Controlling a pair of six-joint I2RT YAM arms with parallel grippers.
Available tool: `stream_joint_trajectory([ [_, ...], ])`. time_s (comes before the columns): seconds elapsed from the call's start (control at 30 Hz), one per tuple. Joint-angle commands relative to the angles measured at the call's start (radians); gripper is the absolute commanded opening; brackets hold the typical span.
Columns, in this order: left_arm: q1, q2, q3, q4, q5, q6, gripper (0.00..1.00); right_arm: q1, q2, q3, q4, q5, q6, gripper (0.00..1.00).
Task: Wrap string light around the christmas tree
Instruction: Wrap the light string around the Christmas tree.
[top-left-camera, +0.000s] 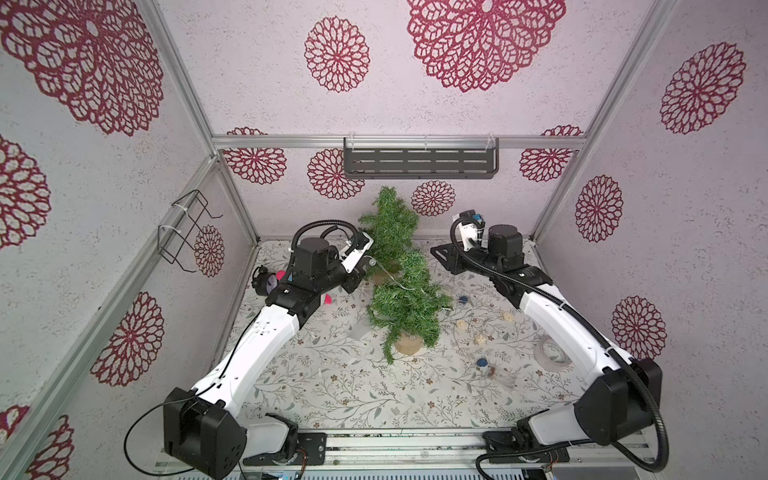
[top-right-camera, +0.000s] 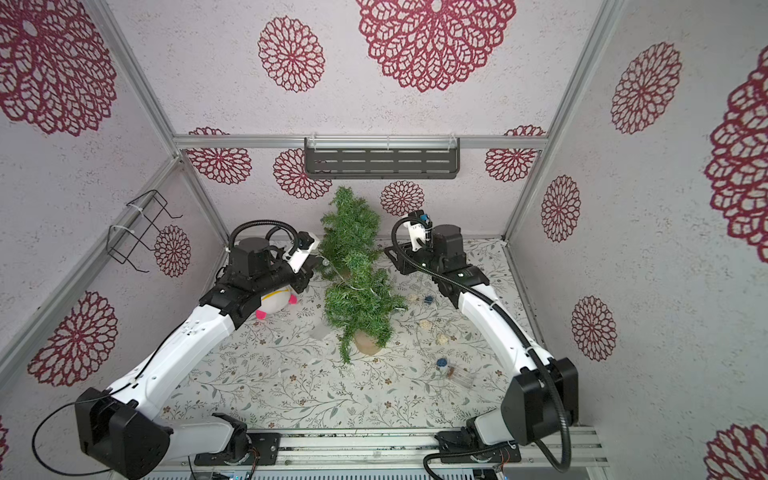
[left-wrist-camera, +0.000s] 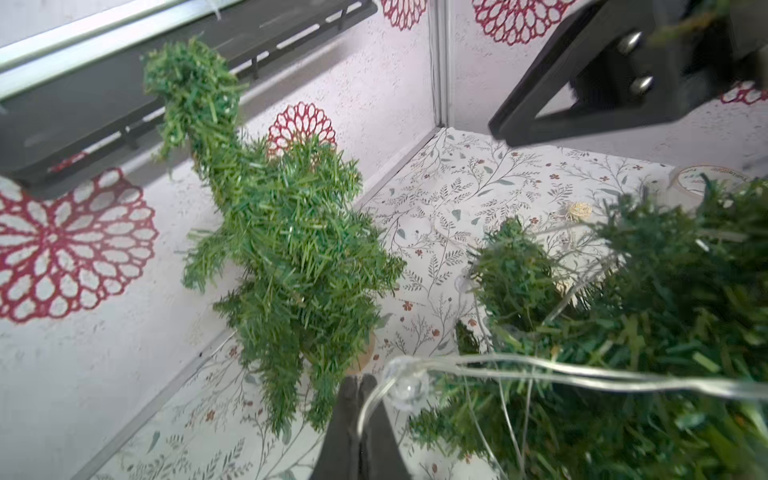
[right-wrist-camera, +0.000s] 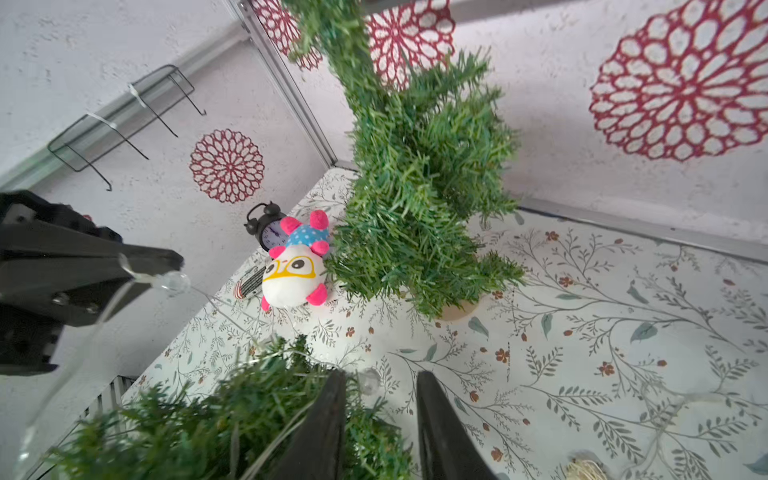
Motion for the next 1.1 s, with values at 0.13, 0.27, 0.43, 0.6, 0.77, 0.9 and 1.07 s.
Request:
stream_joint_trajectory([
  [0.13, 0.014, 0.134, 0.111, 0.145, 0.222, -0.02, 0.0, 0.014, 0.06, 0.054, 0.104, -0.142, -0.124, 0.38],
  [0.27, 0.01, 0.208, 0.148, 0.263, 0.283, -0.112, 0.0, 0.025, 0.088, 0.062, 0.145, -0.175, -0.184, 0.49],
  [0.43, -0.018, 0.275, 0.207, 0.311, 0.307, -0.14, 0.0, 0.035, 0.135, 0.109, 0.148, -0.214, -0.221, 0.58],
  [0.6, -0.043, 0.307, 0.228, 0.354, 0.305, -0.162, 0.0, 0.047, 0.161, 0.12, 0.178, -0.258, -0.241, 0.68],
  [0.77, -0.053, 0.307, 0.22, 0.42, 0.309, -0.224, 0.0, 0.057, 0.184, 0.121, 0.236, -0.229, -0.228, 0.72],
  [0.9, -0.066, 0.308, 0.204, 0.482, 0.315, -0.28, 0.0, 0.074, 0.197, 0.115, 0.302, -0.176, -0.233, 0.72],
  [1.07, -0.077, 0.307, 0.179, 0.538, 0.307, -0.328, 0.0, 0.084, 0.199, 0.08, 0.419, -0.132, -0.211, 0.69],
])
